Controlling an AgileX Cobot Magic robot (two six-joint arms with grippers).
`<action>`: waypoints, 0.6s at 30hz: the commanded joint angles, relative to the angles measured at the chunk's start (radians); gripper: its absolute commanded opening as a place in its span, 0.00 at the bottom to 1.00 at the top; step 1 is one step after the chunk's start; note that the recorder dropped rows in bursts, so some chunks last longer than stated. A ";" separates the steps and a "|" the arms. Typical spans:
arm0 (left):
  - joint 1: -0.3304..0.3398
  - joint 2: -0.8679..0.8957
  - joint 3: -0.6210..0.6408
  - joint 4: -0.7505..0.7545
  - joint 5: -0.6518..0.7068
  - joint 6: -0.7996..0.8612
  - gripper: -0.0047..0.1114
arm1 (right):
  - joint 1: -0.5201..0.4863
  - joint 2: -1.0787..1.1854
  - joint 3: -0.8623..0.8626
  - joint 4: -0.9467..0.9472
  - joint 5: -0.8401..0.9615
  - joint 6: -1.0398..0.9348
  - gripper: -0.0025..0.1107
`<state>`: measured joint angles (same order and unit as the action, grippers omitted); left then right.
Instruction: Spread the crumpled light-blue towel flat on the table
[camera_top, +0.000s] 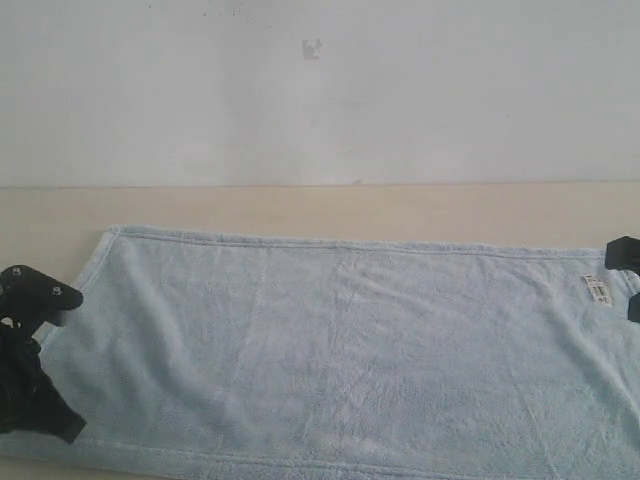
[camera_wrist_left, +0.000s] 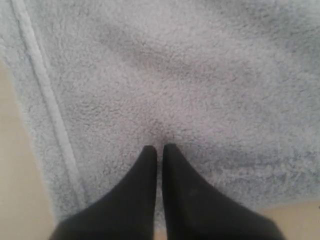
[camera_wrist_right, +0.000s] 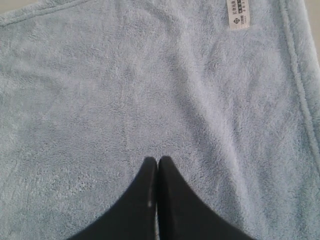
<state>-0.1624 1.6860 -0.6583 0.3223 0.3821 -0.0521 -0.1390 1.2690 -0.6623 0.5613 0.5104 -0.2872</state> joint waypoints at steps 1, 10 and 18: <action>0.003 -0.001 0.025 0.014 0.018 -0.024 0.07 | -0.001 -0.002 0.002 0.010 0.007 -0.015 0.02; 0.003 -0.001 0.027 0.014 0.109 -0.048 0.07 | -0.001 -0.002 0.002 0.034 0.009 -0.015 0.02; 0.001 -0.129 -0.043 -0.035 0.089 -0.048 0.07 | -0.001 -0.002 0.002 0.062 -0.031 -0.037 0.02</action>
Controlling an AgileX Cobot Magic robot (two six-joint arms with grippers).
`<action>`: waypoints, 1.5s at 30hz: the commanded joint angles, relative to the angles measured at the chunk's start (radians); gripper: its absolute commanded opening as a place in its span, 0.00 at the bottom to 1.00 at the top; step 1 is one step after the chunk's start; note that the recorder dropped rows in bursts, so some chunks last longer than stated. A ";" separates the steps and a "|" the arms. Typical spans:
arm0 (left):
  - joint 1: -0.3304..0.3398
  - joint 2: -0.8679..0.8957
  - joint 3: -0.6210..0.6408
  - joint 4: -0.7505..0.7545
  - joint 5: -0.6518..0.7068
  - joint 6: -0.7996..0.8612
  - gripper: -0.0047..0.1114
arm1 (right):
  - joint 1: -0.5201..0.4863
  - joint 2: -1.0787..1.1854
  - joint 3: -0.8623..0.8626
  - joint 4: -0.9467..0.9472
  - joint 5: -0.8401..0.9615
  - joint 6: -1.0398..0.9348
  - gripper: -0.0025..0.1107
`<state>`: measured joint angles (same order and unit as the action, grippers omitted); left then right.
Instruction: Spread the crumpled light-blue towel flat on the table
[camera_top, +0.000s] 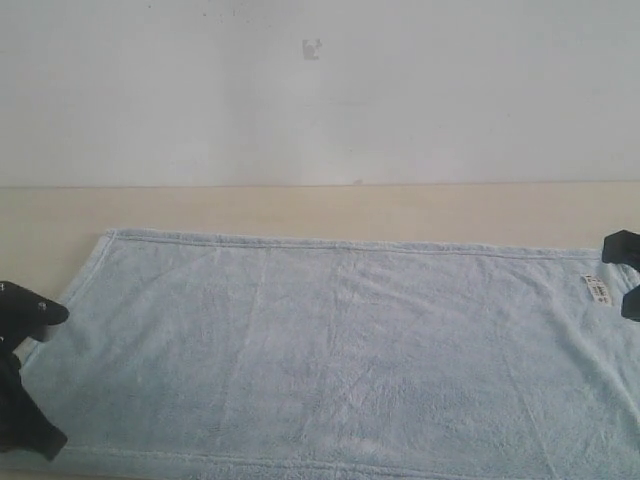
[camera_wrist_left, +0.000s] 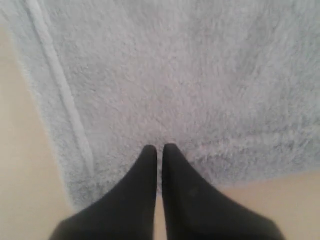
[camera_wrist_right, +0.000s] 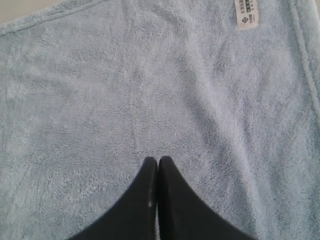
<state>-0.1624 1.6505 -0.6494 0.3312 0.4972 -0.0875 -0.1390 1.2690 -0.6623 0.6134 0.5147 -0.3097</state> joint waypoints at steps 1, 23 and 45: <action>0.001 -0.131 -0.057 -0.061 -0.053 -0.012 0.07 | -0.001 -0.002 0.002 0.010 -0.052 -0.016 0.02; 0.001 -0.281 -0.061 -0.609 -0.242 0.094 0.07 | -0.053 0.685 -0.508 -0.283 -0.197 0.097 0.02; 0.001 -0.281 -0.073 -0.611 -0.270 0.132 0.07 | -0.091 1.029 -0.965 -0.306 -0.028 -0.065 0.02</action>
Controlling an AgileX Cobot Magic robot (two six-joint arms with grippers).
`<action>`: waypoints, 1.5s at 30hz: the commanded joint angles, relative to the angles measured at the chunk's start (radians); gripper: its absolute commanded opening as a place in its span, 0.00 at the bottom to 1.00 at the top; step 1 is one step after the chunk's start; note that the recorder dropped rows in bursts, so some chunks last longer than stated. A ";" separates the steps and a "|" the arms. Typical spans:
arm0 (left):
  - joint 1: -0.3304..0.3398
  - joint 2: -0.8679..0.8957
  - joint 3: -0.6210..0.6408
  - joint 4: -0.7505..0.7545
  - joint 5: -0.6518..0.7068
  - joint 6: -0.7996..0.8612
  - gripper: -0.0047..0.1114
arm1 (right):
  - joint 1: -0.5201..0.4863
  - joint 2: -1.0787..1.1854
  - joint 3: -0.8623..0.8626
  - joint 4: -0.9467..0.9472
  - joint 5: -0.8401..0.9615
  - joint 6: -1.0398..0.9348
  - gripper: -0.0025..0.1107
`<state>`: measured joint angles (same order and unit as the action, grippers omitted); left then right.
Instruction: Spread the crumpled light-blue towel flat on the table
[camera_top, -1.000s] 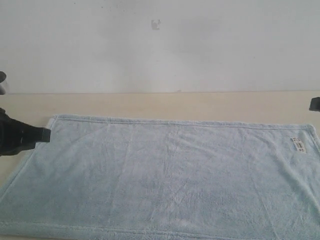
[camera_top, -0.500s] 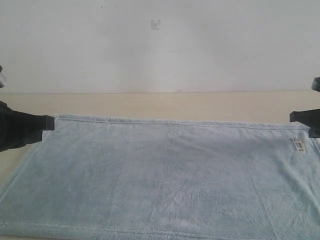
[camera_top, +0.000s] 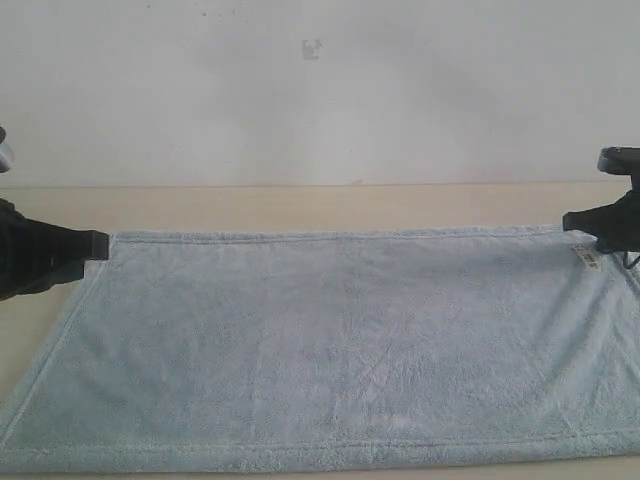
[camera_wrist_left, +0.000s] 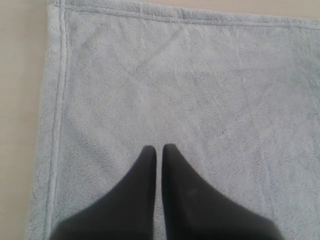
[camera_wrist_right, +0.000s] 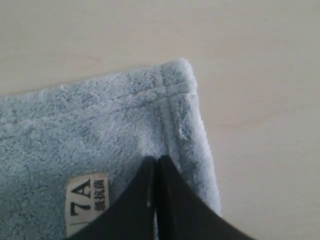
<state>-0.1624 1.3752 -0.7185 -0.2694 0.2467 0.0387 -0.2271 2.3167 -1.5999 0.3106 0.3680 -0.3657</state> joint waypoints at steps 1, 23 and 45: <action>0.001 -0.008 -0.004 -0.010 -0.024 0.005 0.07 | -0.003 -0.050 -0.028 0.001 0.135 0.001 0.02; 0.161 -0.670 0.235 0.150 -0.059 0.000 0.07 | 0.323 -1.440 1.132 0.113 -0.420 0.102 0.02; 0.161 -1.335 0.328 0.161 0.004 -0.021 0.07 | 0.399 -2.270 1.292 0.125 -0.260 0.106 0.02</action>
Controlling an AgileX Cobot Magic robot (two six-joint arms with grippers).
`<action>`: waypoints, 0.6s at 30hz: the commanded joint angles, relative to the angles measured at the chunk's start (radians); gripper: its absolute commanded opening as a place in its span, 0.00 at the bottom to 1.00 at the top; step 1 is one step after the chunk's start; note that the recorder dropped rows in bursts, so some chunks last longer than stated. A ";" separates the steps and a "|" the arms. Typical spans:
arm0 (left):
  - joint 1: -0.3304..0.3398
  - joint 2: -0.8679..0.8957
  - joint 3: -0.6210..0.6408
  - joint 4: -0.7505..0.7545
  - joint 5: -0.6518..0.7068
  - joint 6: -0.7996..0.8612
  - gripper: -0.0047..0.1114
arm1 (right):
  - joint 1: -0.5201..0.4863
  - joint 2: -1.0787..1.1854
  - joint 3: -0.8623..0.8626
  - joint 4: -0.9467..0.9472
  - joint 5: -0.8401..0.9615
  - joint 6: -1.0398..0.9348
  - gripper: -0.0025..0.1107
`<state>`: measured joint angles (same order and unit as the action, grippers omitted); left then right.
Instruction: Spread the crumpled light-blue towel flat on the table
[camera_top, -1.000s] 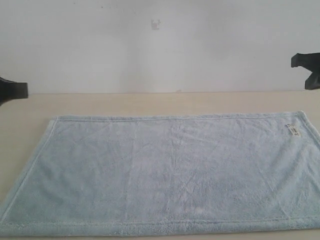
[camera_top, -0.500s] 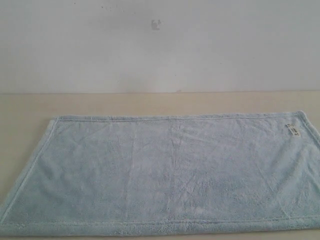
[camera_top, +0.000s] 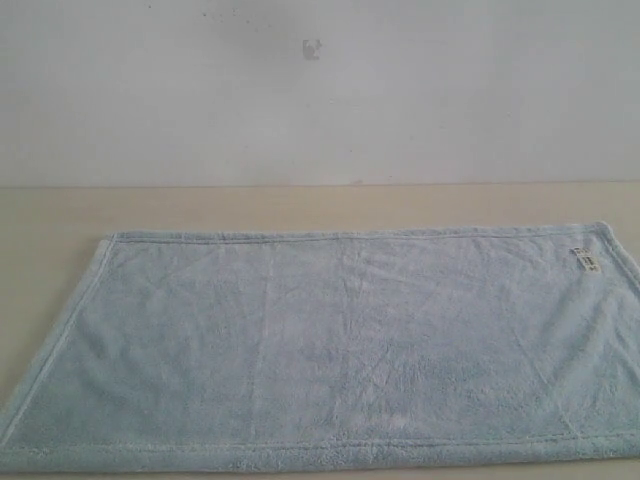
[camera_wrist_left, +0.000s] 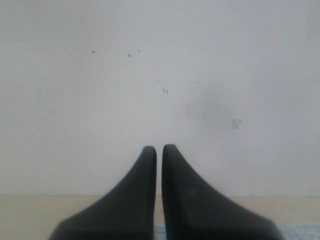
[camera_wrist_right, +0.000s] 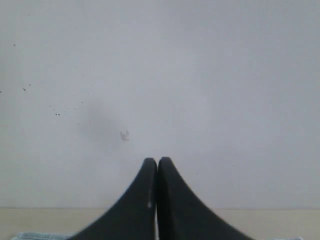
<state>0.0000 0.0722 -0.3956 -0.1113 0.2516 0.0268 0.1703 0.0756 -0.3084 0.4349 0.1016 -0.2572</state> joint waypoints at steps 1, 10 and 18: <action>-0.001 -0.040 0.005 0.003 -0.001 -0.009 0.07 | -0.002 -0.037 0.017 0.001 -0.014 -0.004 0.02; -0.001 -0.050 0.005 0.003 0.012 -0.009 0.07 | -0.322 -0.076 0.222 -0.214 -0.060 0.082 0.02; -0.001 -0.050 0.005 0.003 0.015 -0.009 0.07 | -0.270 -0.076 0.308 -0.449 0.237 0.323 0.02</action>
<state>0.0000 0.0329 -0.3956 -0.1074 0.2623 0.0268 -0.1211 0.0051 -0.0036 0.0332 0.2572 0.0586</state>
